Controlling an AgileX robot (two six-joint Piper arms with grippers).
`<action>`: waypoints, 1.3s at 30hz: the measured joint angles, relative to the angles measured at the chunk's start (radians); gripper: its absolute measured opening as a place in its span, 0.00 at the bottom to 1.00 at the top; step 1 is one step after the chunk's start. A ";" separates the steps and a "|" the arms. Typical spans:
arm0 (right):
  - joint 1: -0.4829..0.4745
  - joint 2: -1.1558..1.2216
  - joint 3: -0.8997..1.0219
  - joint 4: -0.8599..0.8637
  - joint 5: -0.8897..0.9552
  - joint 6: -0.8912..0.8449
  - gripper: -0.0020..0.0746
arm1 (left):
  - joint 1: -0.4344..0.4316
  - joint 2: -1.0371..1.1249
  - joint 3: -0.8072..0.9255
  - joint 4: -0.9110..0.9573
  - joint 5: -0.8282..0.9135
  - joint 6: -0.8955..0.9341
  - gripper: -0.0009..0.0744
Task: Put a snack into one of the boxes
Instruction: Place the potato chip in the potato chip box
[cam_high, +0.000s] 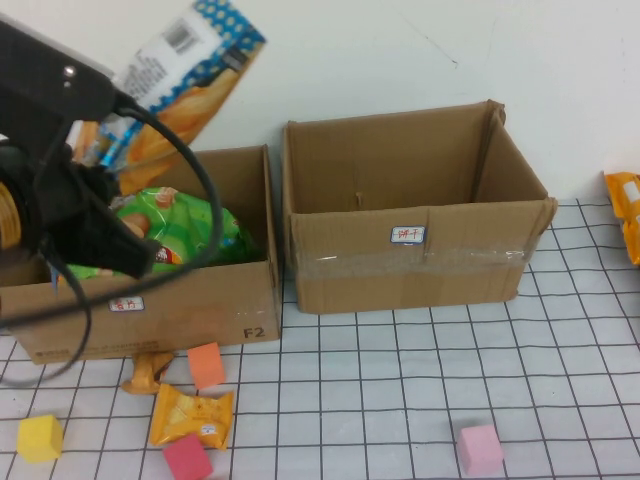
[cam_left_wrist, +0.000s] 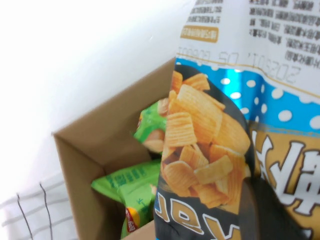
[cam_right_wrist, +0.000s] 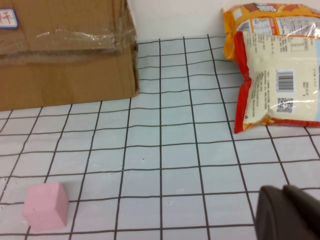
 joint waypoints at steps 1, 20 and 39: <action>0.000 0.000 0.000 0.000 0.000 0.000 0.02 | 0.038 0.013 0.000 -0.030 -0.022 0.021 0.11; 0.000 0.000 0.000 0.015 0.000 0.000 0.02 | 0.310 0.481 -0.058 0.006 -0.375 0.070 0.23; 0.000 0.000 0.000 0.304 0.008 0.000 0.02 | 0.338 0.514 -0.270 -0.023 -0.189 -0.010 0.21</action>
